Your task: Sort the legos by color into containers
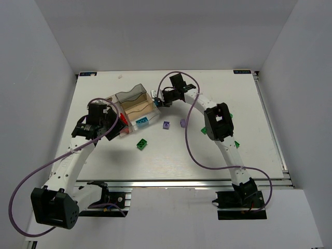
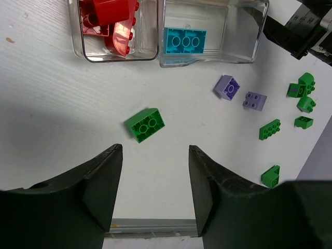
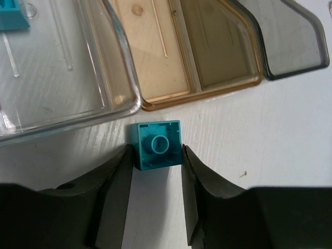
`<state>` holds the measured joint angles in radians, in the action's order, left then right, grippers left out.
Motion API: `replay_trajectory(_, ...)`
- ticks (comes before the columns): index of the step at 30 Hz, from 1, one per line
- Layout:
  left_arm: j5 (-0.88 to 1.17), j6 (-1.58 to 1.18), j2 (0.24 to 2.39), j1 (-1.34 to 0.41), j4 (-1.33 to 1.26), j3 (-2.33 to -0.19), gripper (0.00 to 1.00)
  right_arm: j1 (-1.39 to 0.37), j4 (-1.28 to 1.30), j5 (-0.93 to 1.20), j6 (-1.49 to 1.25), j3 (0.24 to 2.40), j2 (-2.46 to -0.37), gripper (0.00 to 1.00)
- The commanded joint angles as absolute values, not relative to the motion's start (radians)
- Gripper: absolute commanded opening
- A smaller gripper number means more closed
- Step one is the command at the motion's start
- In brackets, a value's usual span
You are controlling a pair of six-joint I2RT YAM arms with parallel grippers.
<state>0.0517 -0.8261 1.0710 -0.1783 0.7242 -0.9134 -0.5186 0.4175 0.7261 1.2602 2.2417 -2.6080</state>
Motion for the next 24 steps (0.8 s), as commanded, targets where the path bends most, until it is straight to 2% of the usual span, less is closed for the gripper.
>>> replay_trajectory(1, 0.041, -0.841, 1.039, -0.173, 0.701, -0.911, 0.64, -0.486, 0.437, 0.635, 1.149, 2.200, -2.586, 0.15)
replay_trajectory(6, 0.041, -0.856, 1.014, -0.173, 0.684, -0.891, 0.64, -0.419, 0.315, 0.551, 0.941, 2.122, -2.502, 0.11)
replay_trajectory(10, 0.048, -0.864, 0.997, -0.173, 0.655, -0.874, 0.64, -0.396, 0.334, 0.564, 0.853, 2.114, -2.442, 0.10)
replay_trajectory(15, 0.086, -0.845, 0.996, -0.184, 0.585, -0.853, 0.64, -0.397, 0.342, 0.678, 0.812, 2.042, -2.298, 0.09)
replay_trajectory(19, 0.204, -0.792, 1.000, -0.184, 0.535, -0.822, 0.64, -0.419, 0.350, 0.802, 0.816, 1.970, -2.197, 0.09)
replay_trajectory(24, 0.245, -0.764, 0.970, -0.184, 0.512, -0.764, 0.65, -0.489, 0.345, 0.850, 0.842, 1.867, -2.103, 0.10)
